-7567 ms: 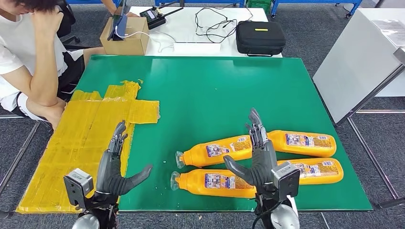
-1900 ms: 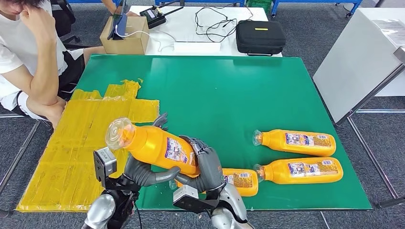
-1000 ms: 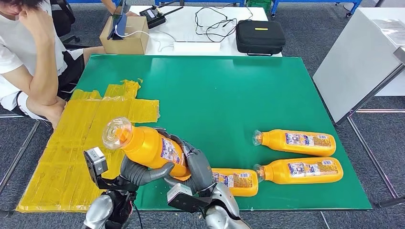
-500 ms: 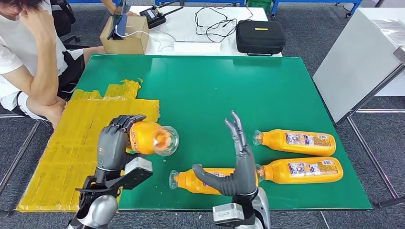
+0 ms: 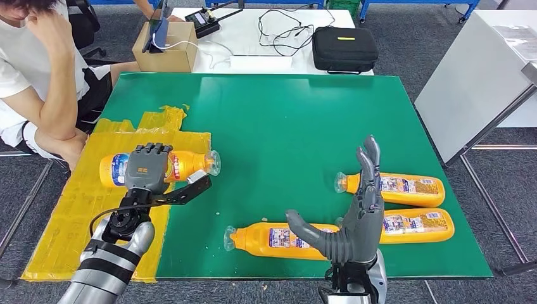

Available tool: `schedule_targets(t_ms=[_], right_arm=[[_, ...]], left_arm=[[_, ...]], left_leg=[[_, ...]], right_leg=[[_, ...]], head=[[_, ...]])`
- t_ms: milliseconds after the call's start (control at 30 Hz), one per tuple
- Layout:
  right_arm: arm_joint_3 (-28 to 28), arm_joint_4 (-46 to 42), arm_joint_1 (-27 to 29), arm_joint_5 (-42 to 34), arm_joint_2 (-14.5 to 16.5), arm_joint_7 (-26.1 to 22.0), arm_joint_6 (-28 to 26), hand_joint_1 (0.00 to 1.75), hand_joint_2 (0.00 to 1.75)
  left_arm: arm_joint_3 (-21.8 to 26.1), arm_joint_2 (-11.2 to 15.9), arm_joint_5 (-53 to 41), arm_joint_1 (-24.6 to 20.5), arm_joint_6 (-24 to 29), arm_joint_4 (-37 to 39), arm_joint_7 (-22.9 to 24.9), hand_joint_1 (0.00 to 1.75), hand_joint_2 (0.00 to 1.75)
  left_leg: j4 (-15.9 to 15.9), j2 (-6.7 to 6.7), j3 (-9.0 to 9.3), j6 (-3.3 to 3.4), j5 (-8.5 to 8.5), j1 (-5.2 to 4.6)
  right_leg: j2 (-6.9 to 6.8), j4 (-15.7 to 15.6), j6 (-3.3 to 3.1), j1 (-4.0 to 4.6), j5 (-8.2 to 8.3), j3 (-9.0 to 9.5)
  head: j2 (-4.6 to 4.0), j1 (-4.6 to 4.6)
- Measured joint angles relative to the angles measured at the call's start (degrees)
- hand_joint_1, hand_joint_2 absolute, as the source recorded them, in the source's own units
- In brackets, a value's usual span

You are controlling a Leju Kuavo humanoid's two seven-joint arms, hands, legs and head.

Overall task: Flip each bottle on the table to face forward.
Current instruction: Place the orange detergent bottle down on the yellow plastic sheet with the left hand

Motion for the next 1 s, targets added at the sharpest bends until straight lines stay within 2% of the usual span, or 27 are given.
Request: schedule_targets(t_ms=[133,233,333,433,467,567,600,1000], right_arm=[[-0.16,-0.46,-0.03,-0.12,-0.02,-0.04,0.01,0.0,1.75],[-0.16,-0.52,-0.09,-1.21,-0.01,-0.06,0.83,0.0,1.75],[-0.16,-0.45,-0.18,-1.67,0.0,0.77,2.05,0.0,1.75],[-0.16,0.07,-0.38,-1.34,-0.01,1.77,3.11,0.0,1.75],[-0.16,0.33,-0.46,-1.15,-0.01,1.96,3.38,0.0,1.75],[-0.15,1.35,-0.77,-0.73,-0.02,2.67,4.14,0.0,1.75],[-0.15,1.72,-0.92,-0.62,-0.02,2.93,4.43,0.0,1.75],[0.5,4.78,-1.99,1.58,-0.03,4.93,6.91,0.0,1.75]], left_arm=[[0.16,0.2,0.0,-1.06,-0.32,2.73,0.41,1.75,1.75],[0.59,0.21,-0.38,-2.52,-2.67,5.67,2.87,1.75,1.75],[1.56,0.2,0.2,-4.85,-4.15,11.73,4.26,1.75,1.75],[2.71,0.17,1.47,-6.42,-3.05,18.19,4.2,1.75,1.75],[3.04,0.15,1.66,-6.71,-2.63,19.86,4.2,1.53,1.75],[3.85,-0.05,2.25,-7.94,-2.21,23.82,3.97,0.23,1.75],[4.03,-0.16,2.34,-8.46,-2.21,24.97,3.95,0.0,1.75],[4.65,-1.01,1.8,-12.07,-1.04,32.56,5.1,0.0,1.75]], left_leg=[[0.0,0.0,-0.04,0.0,0.0,0.0],[0.0,-0.02,-0.06,0.0,0.0,0.0],[0.0,0.01,-0.05,-0.01,0.01,0.0],[0.0,0.02,-0.05,-0.05,0.04,0.01],[0.0,0.01,-0.05,-0.06,0.05,0.02],[0.0,-0.15,-0.04,-0.06,0.06,0.02],[0.0,-0.21,-0.03,-0.06,0.07,0.02],[-0.05,-0.27,0.14,-0.27,0.3,0.02]], right_leg=[[0.0,0.0,0.0,0.0,0.0,-0.04],[0.0,-0.01,0.0,0.0,0.0,-0.05],[0.0,0.0,-0.01,0.0,0.01,-0.05],[0.01,0.02,-0.02,0.0,0.02,-0.06],[0.0,0.03,-0.02,0.0,0.02,-0.06],[-0.03,0.03,-0.01,0.0,0.01,0.01],[-0.04,0.03,-0.01,0.0,0.0,0.04],[-0.04,0.22,-0.22,0.01,0.18,0.05]], head=[[0.0,0.0],[0.0,0.01],[0.0,0.0],[0.0,0.0],[0.0,0.0],[0.0,-0.01],[0.0,0.0],[0.0,-0.01]])
